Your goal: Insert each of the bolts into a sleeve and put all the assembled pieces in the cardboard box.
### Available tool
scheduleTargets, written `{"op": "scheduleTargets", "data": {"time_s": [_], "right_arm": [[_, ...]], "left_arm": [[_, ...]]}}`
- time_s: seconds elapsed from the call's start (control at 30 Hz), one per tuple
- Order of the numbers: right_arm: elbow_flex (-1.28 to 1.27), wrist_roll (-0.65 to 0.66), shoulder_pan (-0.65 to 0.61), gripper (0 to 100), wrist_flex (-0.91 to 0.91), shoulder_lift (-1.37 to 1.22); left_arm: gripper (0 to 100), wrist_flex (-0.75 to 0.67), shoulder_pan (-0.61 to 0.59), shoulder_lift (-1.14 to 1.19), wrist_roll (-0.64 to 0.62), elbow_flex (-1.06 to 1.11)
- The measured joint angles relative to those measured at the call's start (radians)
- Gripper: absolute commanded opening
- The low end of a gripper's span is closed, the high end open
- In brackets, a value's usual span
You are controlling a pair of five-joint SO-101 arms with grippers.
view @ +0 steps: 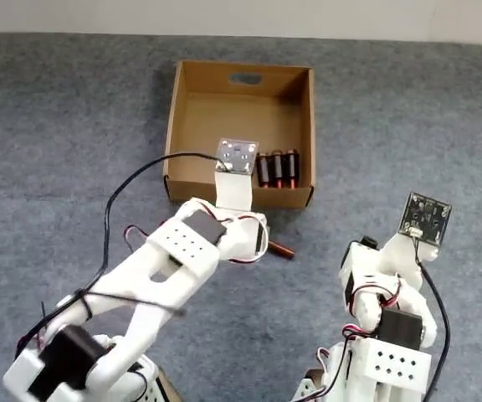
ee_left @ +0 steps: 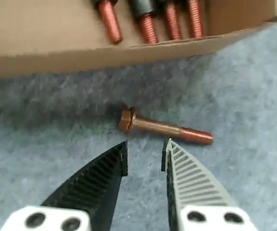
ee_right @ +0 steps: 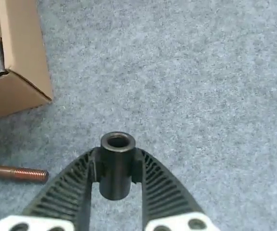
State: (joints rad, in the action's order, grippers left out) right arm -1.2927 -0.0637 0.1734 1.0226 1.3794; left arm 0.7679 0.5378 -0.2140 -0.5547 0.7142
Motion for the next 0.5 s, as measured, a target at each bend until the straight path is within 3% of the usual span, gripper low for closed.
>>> {"op": "scheduleTargets", "data": {"time_s": [0.23, 0.5], "right_arm": [[0.0, 0.0, 0.0, 0.5, 0.0, 0.0], [0.0, 0.0, 0.0, 0.5, 0.0, 0.0]], "left_arm": [[14, -0.02, 0.0, 0.204, -0.138, -0.126], [14, -0.02, 0.008, 0.249, -0.153, -0.178]]}}
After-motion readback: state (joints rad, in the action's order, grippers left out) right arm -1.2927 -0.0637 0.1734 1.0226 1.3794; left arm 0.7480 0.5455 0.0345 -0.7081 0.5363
